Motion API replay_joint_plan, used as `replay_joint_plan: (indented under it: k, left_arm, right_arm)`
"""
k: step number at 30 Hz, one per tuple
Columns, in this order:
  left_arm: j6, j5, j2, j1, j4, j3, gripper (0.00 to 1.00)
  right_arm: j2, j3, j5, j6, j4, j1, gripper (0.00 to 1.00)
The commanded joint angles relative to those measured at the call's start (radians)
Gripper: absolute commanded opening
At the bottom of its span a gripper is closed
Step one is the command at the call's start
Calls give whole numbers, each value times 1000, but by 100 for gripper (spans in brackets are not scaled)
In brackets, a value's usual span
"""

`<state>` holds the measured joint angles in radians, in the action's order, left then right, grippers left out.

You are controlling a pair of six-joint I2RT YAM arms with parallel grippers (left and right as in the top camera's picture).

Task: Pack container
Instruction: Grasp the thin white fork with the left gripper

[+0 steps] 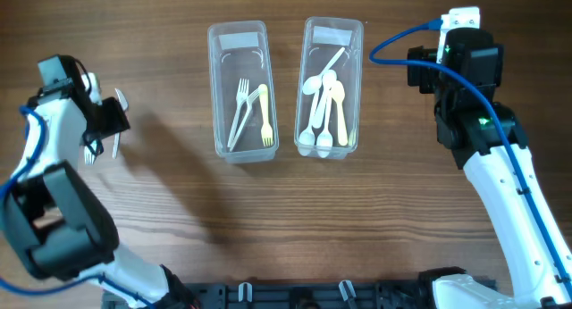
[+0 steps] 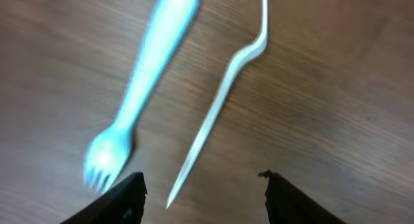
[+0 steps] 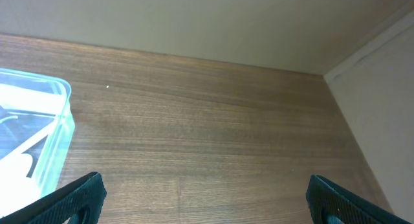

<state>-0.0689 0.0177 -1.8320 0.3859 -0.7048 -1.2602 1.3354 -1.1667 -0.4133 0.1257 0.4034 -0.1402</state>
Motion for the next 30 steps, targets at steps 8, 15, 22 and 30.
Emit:
replay_joint_plan:
  k: [8,15,22,30]
  left_arm:
    - [-138,-84,-166,2,151,6,63]
    - [-137,-123,-167,2,171,6,20]
    - [-137,-132,-167,-3,141,6,4]
    - [13,-480,-99,-3,152,-31,4]
  right_arm:
    - [5,-1,-24,6,-5,-2,100]
    - [5,-1,-24,6,-5,-2,100]
    - [5,-1,-23,6,-5,-2,100]
    - [5,-1,-24,6,2,-2,100]
